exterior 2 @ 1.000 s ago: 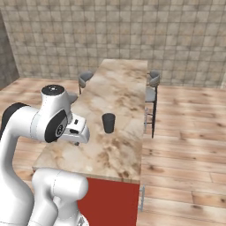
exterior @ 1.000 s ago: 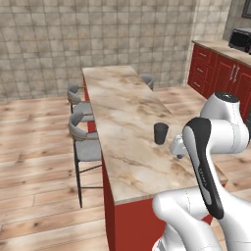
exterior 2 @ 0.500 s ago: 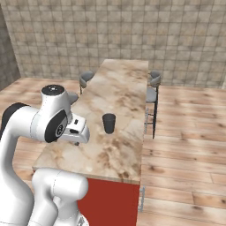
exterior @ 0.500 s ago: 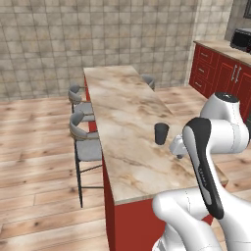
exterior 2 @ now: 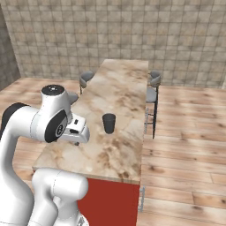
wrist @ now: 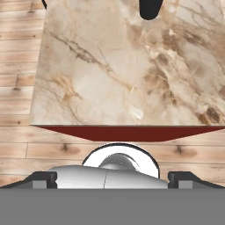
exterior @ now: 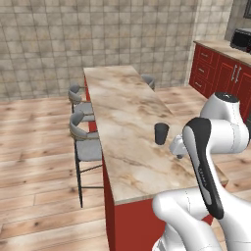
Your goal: Pick the kettle and glass cup and place them in the sink. Then turn on the water.
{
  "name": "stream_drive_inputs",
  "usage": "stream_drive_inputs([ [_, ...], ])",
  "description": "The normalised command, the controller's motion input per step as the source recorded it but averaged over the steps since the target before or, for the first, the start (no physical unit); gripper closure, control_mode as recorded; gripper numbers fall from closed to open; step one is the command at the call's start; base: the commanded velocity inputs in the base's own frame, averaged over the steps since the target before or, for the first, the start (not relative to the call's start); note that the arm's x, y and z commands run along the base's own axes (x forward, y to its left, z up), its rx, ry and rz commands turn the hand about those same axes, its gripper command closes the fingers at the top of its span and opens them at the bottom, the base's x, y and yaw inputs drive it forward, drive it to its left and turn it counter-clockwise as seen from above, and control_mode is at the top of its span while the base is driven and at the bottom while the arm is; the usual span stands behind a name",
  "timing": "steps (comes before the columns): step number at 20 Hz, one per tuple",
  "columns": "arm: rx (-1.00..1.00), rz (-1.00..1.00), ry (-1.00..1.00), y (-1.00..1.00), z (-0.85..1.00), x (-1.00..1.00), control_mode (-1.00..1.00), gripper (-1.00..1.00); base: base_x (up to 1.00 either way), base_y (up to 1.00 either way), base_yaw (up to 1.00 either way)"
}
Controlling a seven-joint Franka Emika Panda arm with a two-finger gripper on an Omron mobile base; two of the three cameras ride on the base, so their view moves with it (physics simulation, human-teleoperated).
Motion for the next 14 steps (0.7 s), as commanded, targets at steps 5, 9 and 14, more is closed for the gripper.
stream_drive_inputs([
  [5, 0.00, 0.00, 0.00, 0.00, 0.00, 0.00, -1.00, -1.00, 0.00, 0.00, 0.00],
  [9, 0.00, 0.00, 0.00, -0.04, 0.00, 0.15, -1.00, -1.00, 0.00, 0.00, 0.00],
  [14, 0.00, 0.00, 0.01, -0.11, 0.00, 0.29, -1.00, -1.00, 0.00, 0.00, 0.00],
])
